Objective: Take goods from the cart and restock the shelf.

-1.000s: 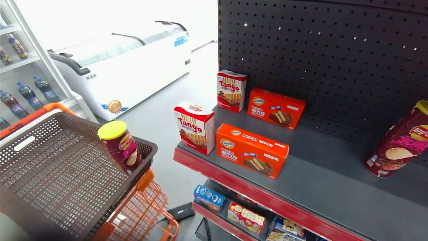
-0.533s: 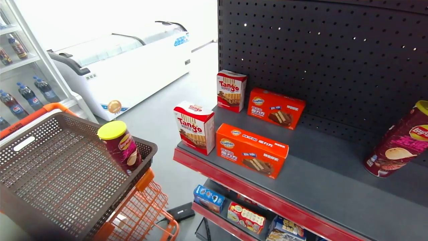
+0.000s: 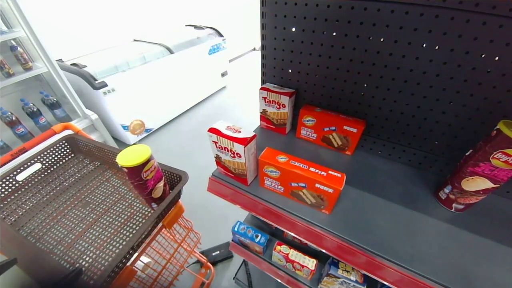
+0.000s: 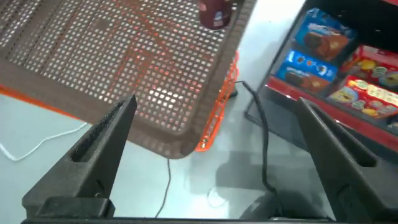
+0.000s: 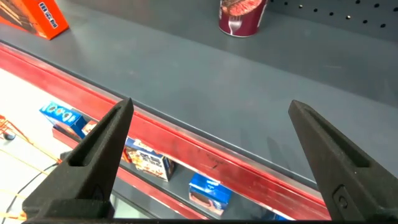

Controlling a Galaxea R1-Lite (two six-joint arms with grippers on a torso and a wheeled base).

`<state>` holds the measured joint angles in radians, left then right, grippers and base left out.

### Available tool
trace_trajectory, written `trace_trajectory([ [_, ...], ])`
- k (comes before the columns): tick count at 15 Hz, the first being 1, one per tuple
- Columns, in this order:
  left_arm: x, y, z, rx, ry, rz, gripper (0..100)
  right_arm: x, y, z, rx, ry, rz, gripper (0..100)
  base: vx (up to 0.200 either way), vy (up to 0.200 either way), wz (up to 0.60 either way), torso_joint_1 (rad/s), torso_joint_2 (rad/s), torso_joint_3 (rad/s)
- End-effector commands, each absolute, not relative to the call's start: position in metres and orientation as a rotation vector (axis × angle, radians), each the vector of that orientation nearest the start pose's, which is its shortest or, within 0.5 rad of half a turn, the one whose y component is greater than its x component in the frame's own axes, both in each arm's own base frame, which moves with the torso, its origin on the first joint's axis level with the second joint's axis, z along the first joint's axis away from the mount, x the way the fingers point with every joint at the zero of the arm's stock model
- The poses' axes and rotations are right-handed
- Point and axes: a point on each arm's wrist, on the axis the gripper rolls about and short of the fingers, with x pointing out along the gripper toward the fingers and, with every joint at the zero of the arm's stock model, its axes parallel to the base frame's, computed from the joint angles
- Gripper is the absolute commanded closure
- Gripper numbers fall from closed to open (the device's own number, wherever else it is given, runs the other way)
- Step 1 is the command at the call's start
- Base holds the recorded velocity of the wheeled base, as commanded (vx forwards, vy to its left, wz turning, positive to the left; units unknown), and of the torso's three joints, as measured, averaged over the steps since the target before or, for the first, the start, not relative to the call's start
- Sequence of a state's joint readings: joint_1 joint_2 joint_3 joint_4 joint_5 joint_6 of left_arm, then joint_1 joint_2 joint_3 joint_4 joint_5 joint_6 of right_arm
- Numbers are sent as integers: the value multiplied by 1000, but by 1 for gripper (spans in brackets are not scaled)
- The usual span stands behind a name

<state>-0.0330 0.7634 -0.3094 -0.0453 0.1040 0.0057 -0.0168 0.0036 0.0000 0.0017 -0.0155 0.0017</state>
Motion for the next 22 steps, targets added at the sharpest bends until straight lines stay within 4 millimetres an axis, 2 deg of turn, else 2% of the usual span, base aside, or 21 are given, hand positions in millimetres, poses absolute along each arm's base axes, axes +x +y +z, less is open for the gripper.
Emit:
trace_trajectory([
  [1, 108, 13, 158, 3, 500, 122, 0, -23, 0, 75, 2, 5, -31, 0, 0, 0, 0, 0, 0, 0],
  [2, 111, 13, 158, 0, 497, 111, 0, -22, 0, 75, 2, 6, -32, 0, 0, 0, 0, 0, 0, 0],
  [3, 137, 15, 161, -7, 435, 54, 0, -23, 0, 75, 2, 5, -32, 0, 0, 0, 0, 0, 0, 0],
  [6, 187, 13, 143, 16, 329, 18, 0, -22, 0, 75, 2, 6, -32, 0, 0, 0, 0, 0, 0, 0],
  [7, 192, 14, 139, 17, 322, 18, 0, -22, 0, 75, 2, 6, -32, 0, 0, 0, 0, 0, 0, 0],
  [9, 221, 16, 120, 23, 248, 19, 0, -22, 0, 75, 2, 6, -31, 0, 0, 0, 0, 0, 0, 0],
  [13, 256, 18, 93, 18, 241, 19, 0, -22, 0, 75, 2, 6, -31, 0, 0, 0, 0, 0, 0, 0],
  [17, 296, 12, 86, 27, 118, -8, 0, -23, 0, 75, 2, 5, -32, 0, 0, 0, 0, 0, 0, 0],
  [22, 323, 10, 71, 36, 59, -16, 0, -22, 0, 75, 2, 6, -31, 0, 0, 0, 0, 0, 0, 0],
])
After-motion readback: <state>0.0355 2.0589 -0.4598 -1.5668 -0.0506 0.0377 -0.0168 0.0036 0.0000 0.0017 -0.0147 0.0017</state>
